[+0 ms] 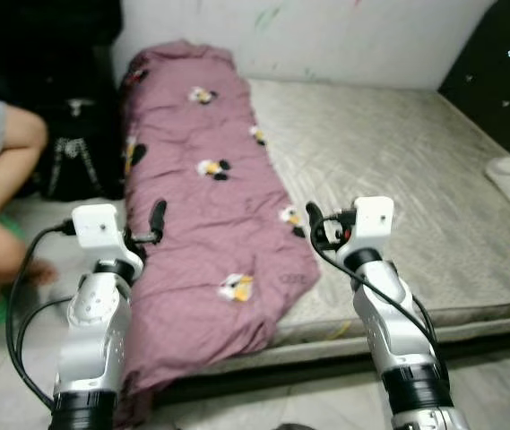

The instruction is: Clean up the room

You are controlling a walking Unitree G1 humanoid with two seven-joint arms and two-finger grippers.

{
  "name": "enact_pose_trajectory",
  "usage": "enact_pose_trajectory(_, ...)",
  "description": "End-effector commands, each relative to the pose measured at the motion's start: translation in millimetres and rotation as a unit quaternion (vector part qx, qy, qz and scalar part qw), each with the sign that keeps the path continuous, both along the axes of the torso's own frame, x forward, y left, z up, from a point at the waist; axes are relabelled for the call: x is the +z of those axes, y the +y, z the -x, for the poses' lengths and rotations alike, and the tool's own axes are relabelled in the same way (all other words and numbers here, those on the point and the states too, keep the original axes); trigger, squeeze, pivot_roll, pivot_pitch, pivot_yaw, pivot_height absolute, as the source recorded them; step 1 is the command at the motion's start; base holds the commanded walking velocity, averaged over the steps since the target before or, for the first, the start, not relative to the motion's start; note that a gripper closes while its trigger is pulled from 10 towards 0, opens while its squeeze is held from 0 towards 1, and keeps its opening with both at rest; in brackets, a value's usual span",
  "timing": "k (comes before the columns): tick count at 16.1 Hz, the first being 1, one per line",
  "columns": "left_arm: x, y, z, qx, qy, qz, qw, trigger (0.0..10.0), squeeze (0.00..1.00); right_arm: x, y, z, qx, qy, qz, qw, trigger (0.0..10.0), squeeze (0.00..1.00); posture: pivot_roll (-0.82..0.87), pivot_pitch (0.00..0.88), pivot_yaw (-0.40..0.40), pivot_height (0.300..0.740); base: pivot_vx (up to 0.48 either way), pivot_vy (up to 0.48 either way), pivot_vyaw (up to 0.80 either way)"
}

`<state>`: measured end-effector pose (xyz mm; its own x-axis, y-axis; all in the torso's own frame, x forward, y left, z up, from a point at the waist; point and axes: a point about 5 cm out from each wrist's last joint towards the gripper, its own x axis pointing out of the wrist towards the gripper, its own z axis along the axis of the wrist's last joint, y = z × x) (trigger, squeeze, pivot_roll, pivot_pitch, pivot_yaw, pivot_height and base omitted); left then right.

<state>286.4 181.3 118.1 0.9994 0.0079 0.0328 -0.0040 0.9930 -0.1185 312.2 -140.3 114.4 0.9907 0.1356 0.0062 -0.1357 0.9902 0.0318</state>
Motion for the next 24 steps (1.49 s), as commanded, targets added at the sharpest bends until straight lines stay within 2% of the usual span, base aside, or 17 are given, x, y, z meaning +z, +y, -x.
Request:
enact_pose_trajectory(1,0.0,-11.1,-1.1,-0.015,0.0,0.0,1.0,10.0,0.0,1.5,-11.9,0.2,-0.013,-0.004,0.01,1.0,10.0,0.0,-0.01,0.019,-0.112,0.74,0.0,0.0,0.0)
enact_pose_trajectory(5,-2.0,-14.1,1.0,-0.018,0.003,-0.005,1.0,10.0,0.0,1.6,-11.6,1.1,-0.012,-0.007,0.017,1.0,10.0,0.0,0.0,0.028,-0.113,0.74,0.0,0.0,0.55)
enact_pose_trajectory(9,-5.4,-3.2,6.2,-0.003,0.01,-0.018,1.0,10.0,0.0,-2.5,-12.0,3.9,-0.018,0.003,0.011,1.0,10.0,0.0,0.0,0.038,-0.107,0.74,0.0,0.0,0.0)
enact_pose_trajectory(14,-4.1,-5.3,8.5,-0.011,0.007,-0.016,1.0,10.0,0.0,-1.8,-10.9,4.1,-0.012,0.001,0.012,1.0,10.0,0.0,0.01,0.044,-0.111,0.74,0.0,0.0,0.0)
enact_pose_trajectory(18,-9.8,0.6,15.2,-0.005,0.02,-0.023,1.0,10.0,0.0,-3.5,-15.1,3.9,-0.014,0.006,0.013,1.0,10.0,0.0,0.01,0.042,-0.103,0.74,0.0,0.0,0.0)
enact_pose_trajectory(20,-7.4,1.3,12.9,-0.001,0.015,-0.024,1.0,10.0,0.0,-2.4,-14.3,0.7,-0.013,0.006,0.011,1.0,10.0,0.0,0.01,0.025,-0.099,0.74,0.0,0.0,0.0)
enact_pose_trajectory(22,-1.0,2.5,4.4,0.009,-0.003,-0.031,0.999,10.0,0.0,1.7,-12.4,-4.8,-0.012,-0.003,0.011,1.0,10.0,0.0,0.0,0.0,-0.089,0.74,0.0,0.0,0.0)
enact_pose_trajectory(24,0.0,-0.3,1.9,0.0,0.0,-0.031,1.0,10.0,0.0,2.9,-11.4,-3.6,-0.009,-0.008,0.008,1.0,10.0,0.0,0.0,0.0,-0.09,0.74,0.0,0.0,0.0)
